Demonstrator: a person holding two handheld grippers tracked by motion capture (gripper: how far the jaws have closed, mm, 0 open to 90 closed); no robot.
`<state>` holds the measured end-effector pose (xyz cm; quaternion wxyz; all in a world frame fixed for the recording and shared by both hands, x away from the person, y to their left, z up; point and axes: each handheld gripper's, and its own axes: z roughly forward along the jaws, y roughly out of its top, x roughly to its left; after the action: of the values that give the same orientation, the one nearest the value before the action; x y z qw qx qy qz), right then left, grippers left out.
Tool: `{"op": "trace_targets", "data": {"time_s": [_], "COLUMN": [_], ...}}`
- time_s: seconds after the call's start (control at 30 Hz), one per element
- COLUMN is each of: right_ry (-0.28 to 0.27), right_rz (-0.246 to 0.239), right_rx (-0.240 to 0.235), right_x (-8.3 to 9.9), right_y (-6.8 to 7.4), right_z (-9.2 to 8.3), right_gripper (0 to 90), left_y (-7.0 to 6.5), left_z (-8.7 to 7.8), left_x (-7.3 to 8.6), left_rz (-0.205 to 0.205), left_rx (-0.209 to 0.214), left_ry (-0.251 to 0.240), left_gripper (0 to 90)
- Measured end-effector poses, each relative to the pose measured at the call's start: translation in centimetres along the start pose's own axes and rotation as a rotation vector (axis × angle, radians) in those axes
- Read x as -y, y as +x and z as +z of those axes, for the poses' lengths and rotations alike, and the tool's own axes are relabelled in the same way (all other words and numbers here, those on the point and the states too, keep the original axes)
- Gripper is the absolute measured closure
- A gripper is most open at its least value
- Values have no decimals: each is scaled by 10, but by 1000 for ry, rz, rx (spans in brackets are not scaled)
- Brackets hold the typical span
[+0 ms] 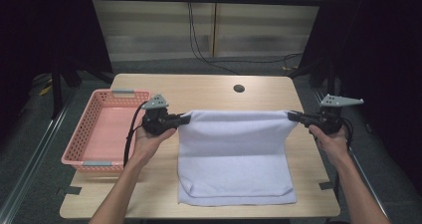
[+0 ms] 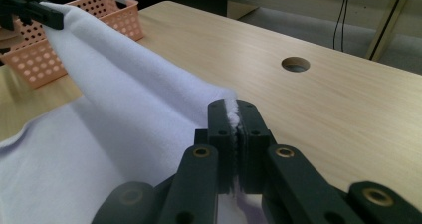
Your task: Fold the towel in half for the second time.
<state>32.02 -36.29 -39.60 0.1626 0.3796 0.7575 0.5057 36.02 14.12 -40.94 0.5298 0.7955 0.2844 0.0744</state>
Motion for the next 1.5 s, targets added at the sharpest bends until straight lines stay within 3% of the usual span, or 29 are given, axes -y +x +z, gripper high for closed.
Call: {"op": "trace_targets", "data": {"time_s": [0.07, 0.13, 0.23, 0.33, 0.4, 0.47, 0.63, 0.8, 0.9, 1.07, 1.2, 1.3, 1.4, 1.43, 1.5], "right_ry": [2, 7, 22, 66, 87, 103, 125, 240, 270, 243, 238, 205, 172, 165, 152], "right_rz": [2, 3, -2, -2, -2, -7, -9, -42, -40, -32, -33, -39, -28, -24, -27], "right_rx": [-23, -35, -47, -75, -89, -98, -113, -115, -134, -157, -148, -109, -70, -47, -29], "right_x": [9, 18, 31, 48, 59, 70, 87, 110, 116, 116, 119, 117, 116, 116, 114], "right_y": [8, 15, 26, 38, 46, 52, 66, 76, 81, 85, 93, 98, 100, 102, 108], "right_z": [-5, -9, -14, -18, -22, -27, -38, -36, -36, -47, -53, -59, -61, -61, -60], "right_gripper": [870, 870, 868, 865, 863, 864, 849, 791, 749, 709, 693, 665, 657, 655, 654], "left_y": [-6, -13, -25, -37, -43, -46, -59, -66, -70, -77, -78, -72, -66, -64, -63], "left_z": [-5, -8, -10, -13, -16, -19, -31, -28, -32, -43, -55, -58, -49, -45, -36], "left_x": [9, 18, 34, 51, 60, 67, 79, 102, 104, 110, 110, 106, 99, 97, 91], "left_rz": [-19, -15, -20, -29, -15, -32, -13, -3, 10, 5, -10, -39, -41, -53, -27], "left_rx": [21, 22, 58, 101, 101, 115, 135, 154, 175, 206, 233, 191, 125, 135, 124], "left_ry": [-9, -4, 14, 69, 98, 111, 144, 240, 240, 234, 180, 142, 155, 150, 173], "left_gripper": [827, 826, 819, 817, 816, 816, 790, 760, 728, 668, 628, 584, 597, 597, 593]}}
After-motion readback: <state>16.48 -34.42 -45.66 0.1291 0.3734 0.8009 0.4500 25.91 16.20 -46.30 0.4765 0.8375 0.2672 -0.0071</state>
